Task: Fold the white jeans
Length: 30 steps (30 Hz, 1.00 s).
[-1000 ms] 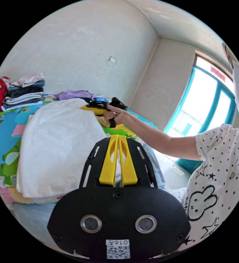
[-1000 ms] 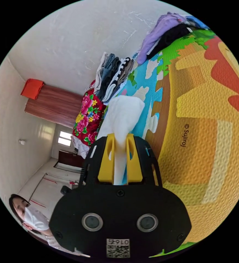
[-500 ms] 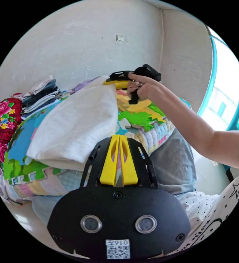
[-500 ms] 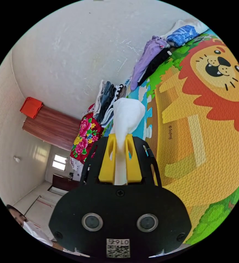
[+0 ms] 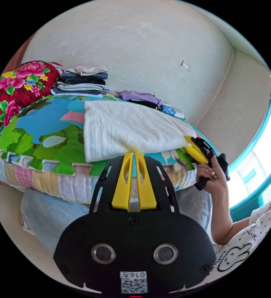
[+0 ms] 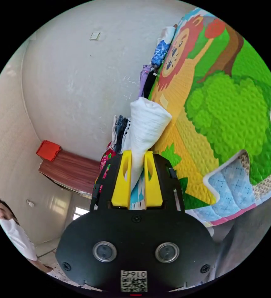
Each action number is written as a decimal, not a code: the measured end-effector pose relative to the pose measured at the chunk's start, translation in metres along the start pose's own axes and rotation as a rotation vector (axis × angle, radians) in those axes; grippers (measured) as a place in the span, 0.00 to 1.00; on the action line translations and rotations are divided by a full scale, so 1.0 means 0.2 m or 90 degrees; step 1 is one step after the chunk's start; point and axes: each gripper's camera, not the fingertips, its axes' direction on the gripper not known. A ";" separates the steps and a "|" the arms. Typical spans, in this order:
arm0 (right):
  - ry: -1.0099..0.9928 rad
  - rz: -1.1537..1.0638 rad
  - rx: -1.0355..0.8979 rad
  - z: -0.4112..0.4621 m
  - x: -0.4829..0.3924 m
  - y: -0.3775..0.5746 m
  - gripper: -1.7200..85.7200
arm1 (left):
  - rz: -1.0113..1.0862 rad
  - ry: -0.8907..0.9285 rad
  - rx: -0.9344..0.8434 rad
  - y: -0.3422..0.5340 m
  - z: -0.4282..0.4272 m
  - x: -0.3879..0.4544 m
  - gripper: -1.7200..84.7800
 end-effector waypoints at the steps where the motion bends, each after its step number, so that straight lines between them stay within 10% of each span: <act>1: 0.001 -0.018 0.012 -0.01 -0.01 0.03 0.10 | -0.012 0.017 0.006 0.00 -0.01 -0.03 0.04; 18: -0.025 0.164 0.025 0.11 -0.07 0.05 0.10 | -0.481 0.514 0.029 -0.02 0.12 -0.79 0.22; 30: 0.012 0.062 -0.053 0.09 -0.32 0.11 0.09 | -0.635 0.419 0.142 -0.21 0.07 -1.18 0.17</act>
